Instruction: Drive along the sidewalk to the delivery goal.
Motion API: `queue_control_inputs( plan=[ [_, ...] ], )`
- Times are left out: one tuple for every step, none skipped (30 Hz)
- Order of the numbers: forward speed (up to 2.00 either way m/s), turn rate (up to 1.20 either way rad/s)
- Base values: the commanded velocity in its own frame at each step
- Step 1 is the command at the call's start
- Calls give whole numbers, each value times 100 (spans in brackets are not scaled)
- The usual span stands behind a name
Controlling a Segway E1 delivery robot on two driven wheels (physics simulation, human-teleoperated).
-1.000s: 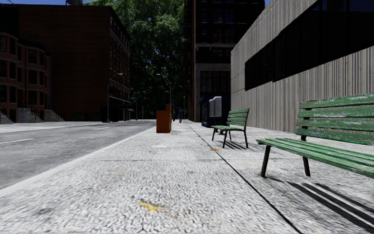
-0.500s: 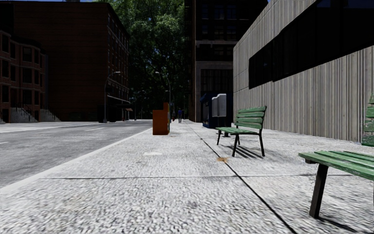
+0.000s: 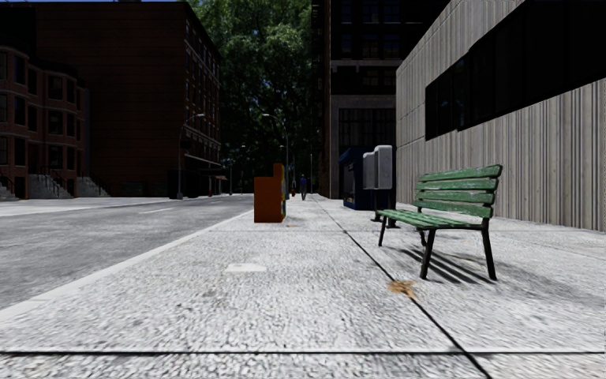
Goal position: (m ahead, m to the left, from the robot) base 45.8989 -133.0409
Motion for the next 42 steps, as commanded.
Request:
queue_control_inputs(
  plan=[
    [200, 0],
    [200, 0],
    [200, 0],
    [200, 0],
    [200, 0],
    [200, 0],
    [200, 0],
    [200, 0],
    [200, 0],
    [200, 0],
    [200, 0],
    [200, 0],
    [200, 0],
    [200, 0],
    [200, 0],
    [200, 0],
    [200, 0],
    [200, 0],
    [200, 0],
    [200, 0],
    [200, 0],
    [200, 0],
    [200, 0],
    [200, 0],
    [200, 0],
    [200, 0],
    [200, 0],
    [200, 0],
    [200, 0],
    [200, 0],
    [200, 0],
    [200, 0],
    [200, 0],
    [200, 0],
    [200, 0],
    [200, 0],
    [200, 0],
    [200, 0],
    [200, 0],
    [200, 0],
    [200, 0],
    [200, -3]
  ],
)
